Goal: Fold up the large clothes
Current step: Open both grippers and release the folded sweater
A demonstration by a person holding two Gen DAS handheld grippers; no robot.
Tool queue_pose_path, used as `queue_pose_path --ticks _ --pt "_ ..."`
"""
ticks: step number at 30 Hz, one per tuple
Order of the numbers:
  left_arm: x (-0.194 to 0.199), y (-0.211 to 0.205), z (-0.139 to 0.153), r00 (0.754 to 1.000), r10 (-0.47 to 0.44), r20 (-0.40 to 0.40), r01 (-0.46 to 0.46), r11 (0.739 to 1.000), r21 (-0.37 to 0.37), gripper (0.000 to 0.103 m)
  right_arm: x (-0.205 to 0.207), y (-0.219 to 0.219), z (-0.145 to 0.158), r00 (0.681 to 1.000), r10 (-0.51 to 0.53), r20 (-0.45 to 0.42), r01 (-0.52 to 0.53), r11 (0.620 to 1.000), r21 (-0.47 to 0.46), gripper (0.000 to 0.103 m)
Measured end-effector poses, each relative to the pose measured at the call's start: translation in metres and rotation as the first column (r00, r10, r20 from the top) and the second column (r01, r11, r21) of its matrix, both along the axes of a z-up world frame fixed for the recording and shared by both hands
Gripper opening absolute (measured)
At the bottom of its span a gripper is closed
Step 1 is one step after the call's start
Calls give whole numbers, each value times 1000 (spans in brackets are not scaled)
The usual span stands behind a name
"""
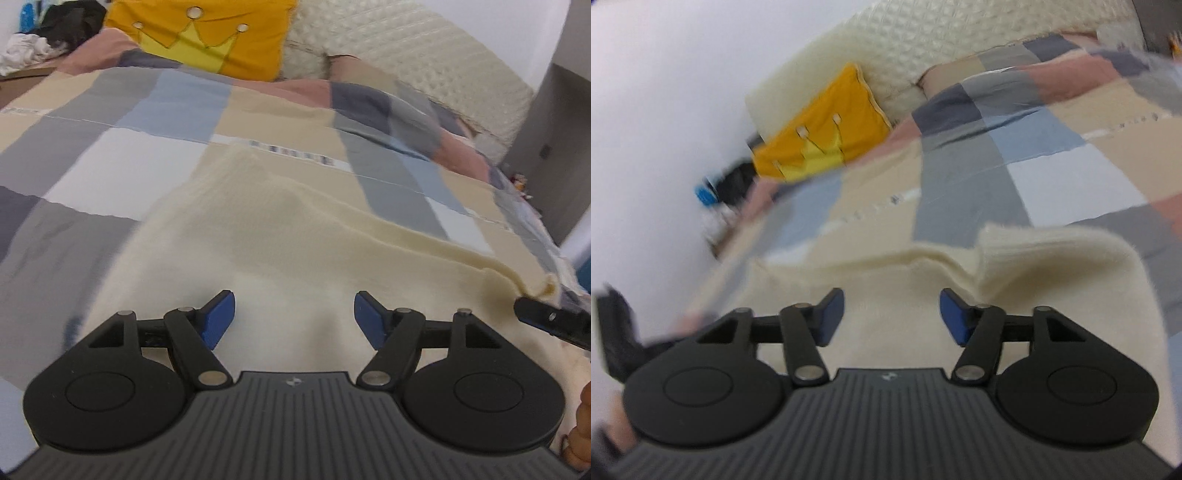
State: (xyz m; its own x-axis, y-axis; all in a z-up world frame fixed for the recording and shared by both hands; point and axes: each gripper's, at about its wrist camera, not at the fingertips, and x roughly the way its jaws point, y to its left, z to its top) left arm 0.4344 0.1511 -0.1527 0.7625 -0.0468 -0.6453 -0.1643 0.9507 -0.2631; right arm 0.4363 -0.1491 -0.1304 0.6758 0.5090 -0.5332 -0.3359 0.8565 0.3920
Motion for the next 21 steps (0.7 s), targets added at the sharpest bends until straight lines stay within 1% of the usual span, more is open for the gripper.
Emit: queue_pose_path --ticks 2,3,4,7,9,11,14,16,18,21 --pt "2 6 -1 1000 11 0 -11 1000 -2 76 7 2 -7 999 -43 3 43 995 -94 35" --pt "2 8 -2 1000 15 -3 -15 1000 -2 76 12 2 -10 998 -64 6 64 989 -133 33" --pt "3 9 -2 1000 19 -5 -19 1000 4 76 17 1 -13 997 -82 9 83 984 -159 34" --pt "1 9 -1 999 40 -2 -40 999 37 76 31 -10 -19 987 -158 27 160 964 -213 33" --pt "0 6 1 998 57 2 -57 996 76 76 37 -19 -25 979 -204 14 203 957 -208 32" --pt "0 5 3 998 64 4 -64 992 105 76 42 -25 -33 975 -223 -17 216 958 -189 32" --pt "2 6 -2 997 70 -16 -68 992 104 76 45 -21 -43 974 -226 -28 214 952 -219 31" --pt "6 6 -8 997 67 -50 -61 993 105 76 48 -17 -53 974 -224 -47 206 949 -239 31" --pt "11 6 -17 994 63 -90 -53 993 109 75 51 -15 -61 971 -231 -56 212 950 -231 31" --pt "10 2 -18 994 56 -94 -44 991 127 75 50 -12 -61 971 -235 -47 217 946 -239 31"
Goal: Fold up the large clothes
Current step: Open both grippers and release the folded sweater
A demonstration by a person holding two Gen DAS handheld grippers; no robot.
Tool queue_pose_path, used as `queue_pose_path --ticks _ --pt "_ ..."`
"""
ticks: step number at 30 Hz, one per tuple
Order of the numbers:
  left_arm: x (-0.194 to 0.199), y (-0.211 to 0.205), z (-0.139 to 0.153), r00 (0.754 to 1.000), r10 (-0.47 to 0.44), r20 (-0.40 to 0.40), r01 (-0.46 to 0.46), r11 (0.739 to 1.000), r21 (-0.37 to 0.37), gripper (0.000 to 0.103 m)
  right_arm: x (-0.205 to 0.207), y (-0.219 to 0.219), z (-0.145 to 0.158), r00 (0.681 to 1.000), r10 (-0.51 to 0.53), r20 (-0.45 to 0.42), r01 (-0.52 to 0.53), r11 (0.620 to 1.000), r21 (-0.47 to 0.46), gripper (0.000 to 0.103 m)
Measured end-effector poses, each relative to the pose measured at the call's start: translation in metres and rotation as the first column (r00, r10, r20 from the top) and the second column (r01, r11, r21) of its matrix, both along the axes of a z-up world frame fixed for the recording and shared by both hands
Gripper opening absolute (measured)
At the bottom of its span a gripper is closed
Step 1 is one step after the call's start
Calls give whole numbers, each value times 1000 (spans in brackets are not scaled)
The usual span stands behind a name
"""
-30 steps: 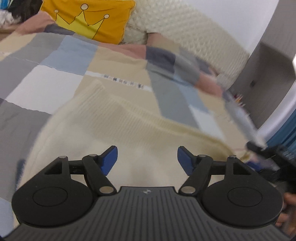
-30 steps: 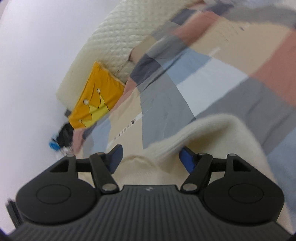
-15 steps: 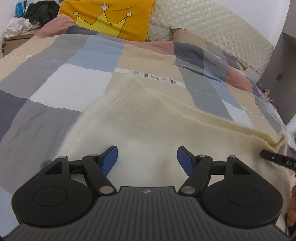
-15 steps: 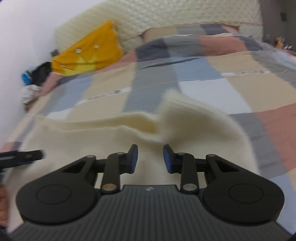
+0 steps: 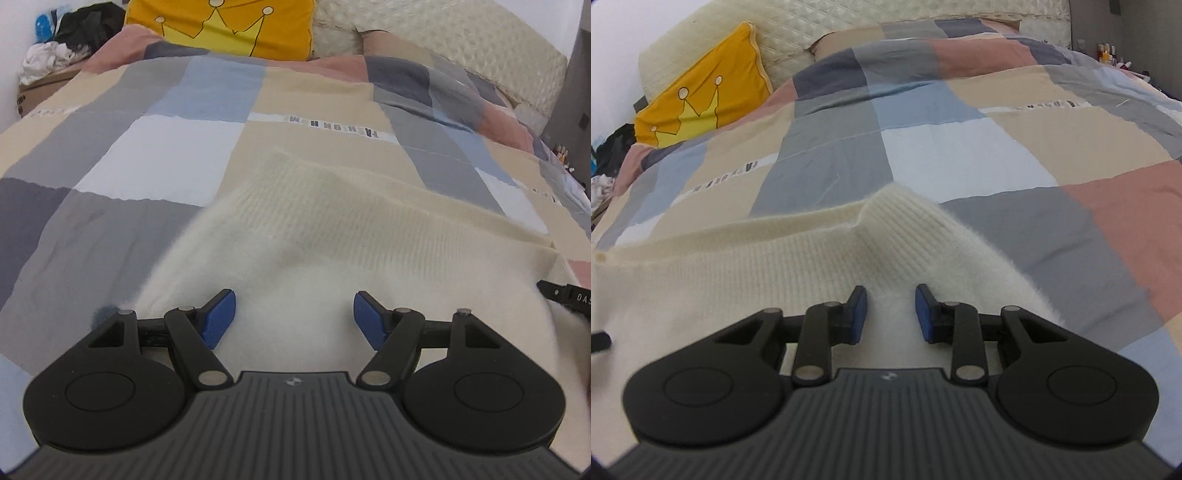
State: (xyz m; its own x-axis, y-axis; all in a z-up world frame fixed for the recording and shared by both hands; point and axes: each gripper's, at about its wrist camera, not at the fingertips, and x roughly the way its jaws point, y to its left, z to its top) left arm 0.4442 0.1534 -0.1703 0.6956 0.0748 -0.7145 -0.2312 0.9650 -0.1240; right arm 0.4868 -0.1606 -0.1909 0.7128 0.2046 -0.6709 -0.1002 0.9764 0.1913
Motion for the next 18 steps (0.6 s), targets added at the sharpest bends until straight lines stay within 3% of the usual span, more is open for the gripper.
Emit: queue_pose_path --ticks 9,13,18 --pt "-22 -7 14 1000 -15 18 16 999 -50 75 -22 9 26 999 19 30 -18 999 -26 36" --pt "-48 -16 26 999 -34 29 36 997 -68 75 -46 10 43 997 50 52 -51 999 19 35" --pt "-93 -32 43 996 -77 54 80 996 -49 75 -85 7 70 990 90 110 -91 996 8 35"
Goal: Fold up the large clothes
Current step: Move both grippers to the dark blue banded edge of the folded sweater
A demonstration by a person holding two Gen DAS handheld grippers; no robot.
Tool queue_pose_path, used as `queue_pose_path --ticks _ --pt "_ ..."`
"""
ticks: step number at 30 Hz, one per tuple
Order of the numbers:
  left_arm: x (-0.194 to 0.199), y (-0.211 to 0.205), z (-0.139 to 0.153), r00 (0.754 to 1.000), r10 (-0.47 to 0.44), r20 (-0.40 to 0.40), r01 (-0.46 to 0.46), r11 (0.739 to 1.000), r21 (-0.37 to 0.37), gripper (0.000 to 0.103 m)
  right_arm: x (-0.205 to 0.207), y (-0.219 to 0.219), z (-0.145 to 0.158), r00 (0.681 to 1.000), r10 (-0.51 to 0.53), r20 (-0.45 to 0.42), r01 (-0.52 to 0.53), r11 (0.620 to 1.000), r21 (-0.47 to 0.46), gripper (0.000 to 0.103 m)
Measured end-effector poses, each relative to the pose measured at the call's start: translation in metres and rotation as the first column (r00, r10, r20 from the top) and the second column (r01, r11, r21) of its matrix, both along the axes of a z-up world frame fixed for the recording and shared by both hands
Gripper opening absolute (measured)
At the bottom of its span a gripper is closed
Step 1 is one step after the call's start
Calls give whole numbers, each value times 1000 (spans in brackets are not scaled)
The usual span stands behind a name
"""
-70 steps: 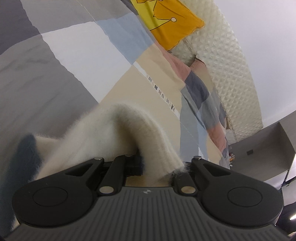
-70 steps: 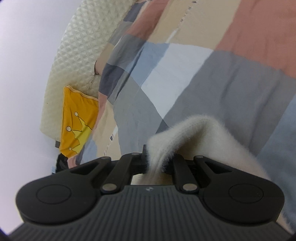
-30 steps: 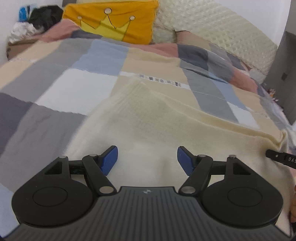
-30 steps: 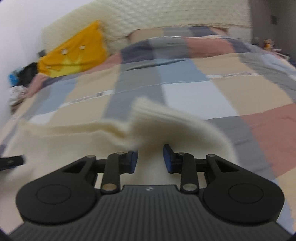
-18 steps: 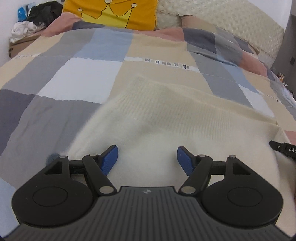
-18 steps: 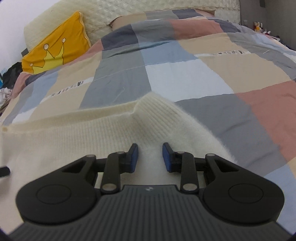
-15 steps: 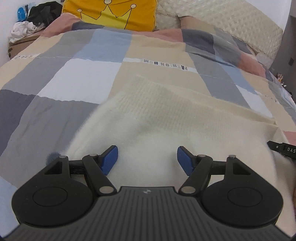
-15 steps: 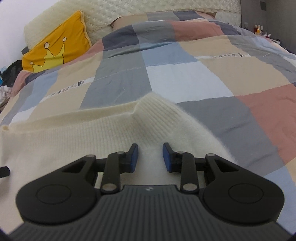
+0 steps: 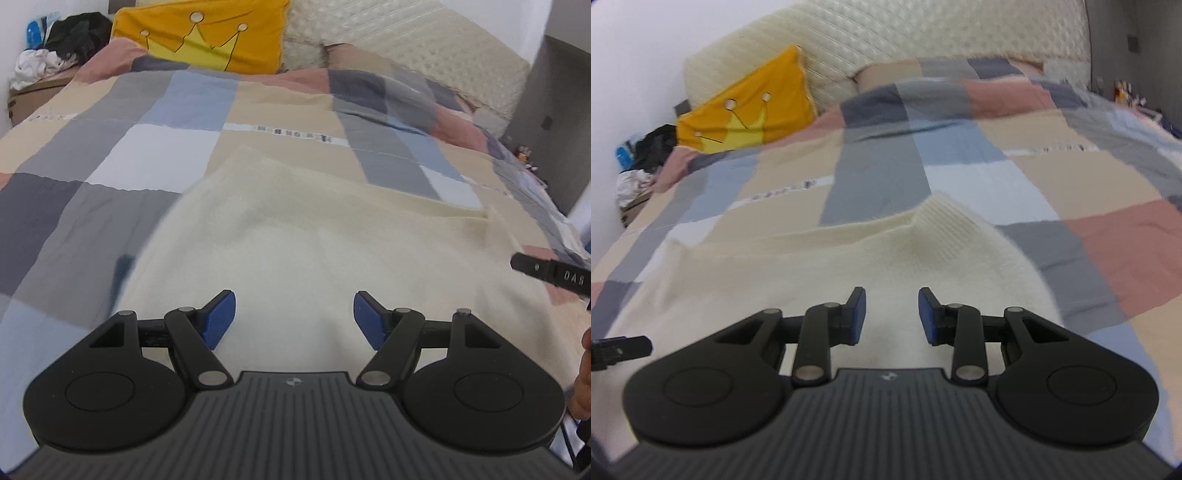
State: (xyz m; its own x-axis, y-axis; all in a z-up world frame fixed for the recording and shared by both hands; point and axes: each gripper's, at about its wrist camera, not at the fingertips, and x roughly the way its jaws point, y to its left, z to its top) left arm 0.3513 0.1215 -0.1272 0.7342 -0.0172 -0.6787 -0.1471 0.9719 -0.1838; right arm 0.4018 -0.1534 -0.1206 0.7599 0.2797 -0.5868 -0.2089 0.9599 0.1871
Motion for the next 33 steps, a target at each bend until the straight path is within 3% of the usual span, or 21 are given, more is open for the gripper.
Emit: queue_pose_path --ticks 5,10,15,21,25,28,30,33 --pt "-41 -21 21 999 -35 33 34 999 19 75 -41 -7 27 997 50 60 -51 999 18 35" --pt "-94 -41 29 997 -59 56 59 998 5 75 -91 -20 30 995 57 81 -58 998 15 35" --pt "-141 -54 24 996 -64 55 66 997 -38 75 -130 -34 20 999 35 3 -35 996 81 35" --pt "-170 -79 26 992 -87 91 91 995 -48 75 -162 -38 26 1000 2 -19 2 977 213 36" --pt "-184 -85 17 991 -87 98 100 985 -138 75 -173 -46 10 993 -16 -120 60 927 371 36" --pt "-188 -87 9 995 -63 83 75 985 -156 75 -179 -45 -7 978 2 -209 103 866 489 36" --pt "-186 -82 4 997 -44 70 58 975 -215 75 -180 -41 -17 967 8 -255 135 832 538 36" --pt "-181 -68 -7 999 11 31 -1 951 -309 76 -180 -38 -34 948 2 -319 216 731 647 36"
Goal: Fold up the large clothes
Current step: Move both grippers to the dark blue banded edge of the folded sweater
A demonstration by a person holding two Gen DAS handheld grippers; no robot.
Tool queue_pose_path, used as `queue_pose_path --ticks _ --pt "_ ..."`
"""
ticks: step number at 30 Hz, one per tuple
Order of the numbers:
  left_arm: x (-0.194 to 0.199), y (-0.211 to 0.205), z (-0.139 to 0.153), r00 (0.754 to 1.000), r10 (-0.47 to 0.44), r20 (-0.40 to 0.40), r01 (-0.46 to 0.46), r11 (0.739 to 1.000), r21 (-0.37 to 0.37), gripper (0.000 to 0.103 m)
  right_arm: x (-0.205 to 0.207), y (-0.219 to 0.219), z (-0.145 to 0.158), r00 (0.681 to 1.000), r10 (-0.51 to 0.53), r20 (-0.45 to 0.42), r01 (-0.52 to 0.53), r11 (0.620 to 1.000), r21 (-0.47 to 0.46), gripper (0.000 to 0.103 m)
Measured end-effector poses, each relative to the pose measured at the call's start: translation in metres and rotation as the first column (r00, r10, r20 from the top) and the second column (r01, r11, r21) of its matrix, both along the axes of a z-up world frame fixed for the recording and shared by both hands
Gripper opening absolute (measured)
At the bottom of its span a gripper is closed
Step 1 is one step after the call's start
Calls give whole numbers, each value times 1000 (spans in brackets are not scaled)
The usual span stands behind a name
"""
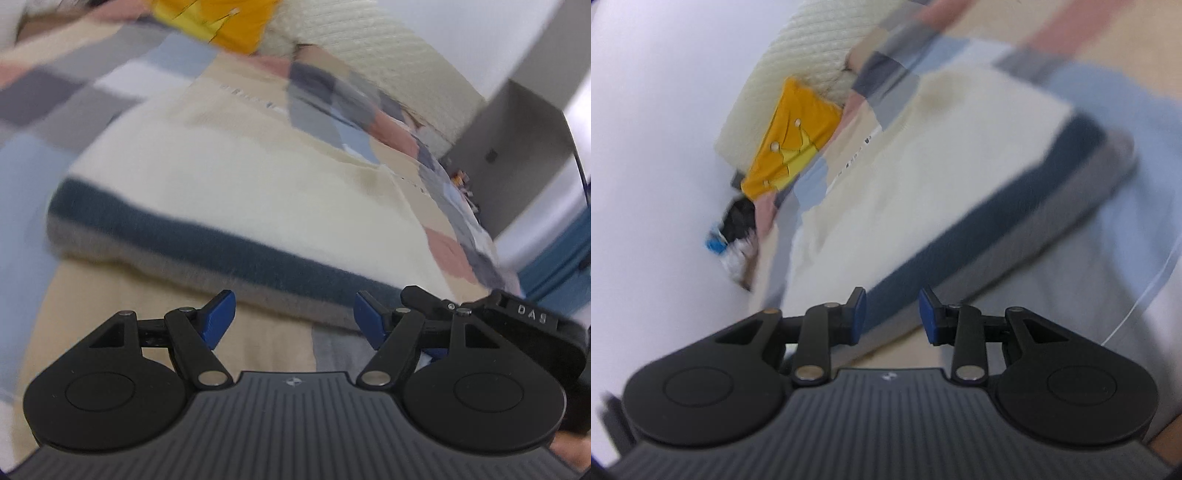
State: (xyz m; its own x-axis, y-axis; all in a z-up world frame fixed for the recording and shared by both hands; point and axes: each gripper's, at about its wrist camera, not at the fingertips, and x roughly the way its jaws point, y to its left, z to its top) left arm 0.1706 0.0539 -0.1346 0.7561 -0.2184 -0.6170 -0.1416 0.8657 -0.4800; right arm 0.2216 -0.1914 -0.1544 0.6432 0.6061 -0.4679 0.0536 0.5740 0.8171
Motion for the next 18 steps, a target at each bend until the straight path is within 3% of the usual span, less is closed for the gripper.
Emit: queue_pose_path --ticks 4,9,12,14,18 --pt "6 14 -12 998 50 -37 -52 997 -50 76 8 18 -22 993 1 -115 10 995 97 36" --pt "17 35 -23 990 111 -85 -121 985 -120 77 17 32 -32 988 -2 -153 17 995 95 38" --pt "19 47 -31 983 149 -109 -167 969 -180 77 21 27 -34 987 -21 -157 43 989 142 55" --pt "24 57 -36 977 178 -121 -202 952 -232 77 21 26 -33 989 -33 -143 58 983 175 83" --pt "30 80 -54 962 218 -166 -266 885 -381 79 31 26 -40 983 -32 -180 72 973 219 85"
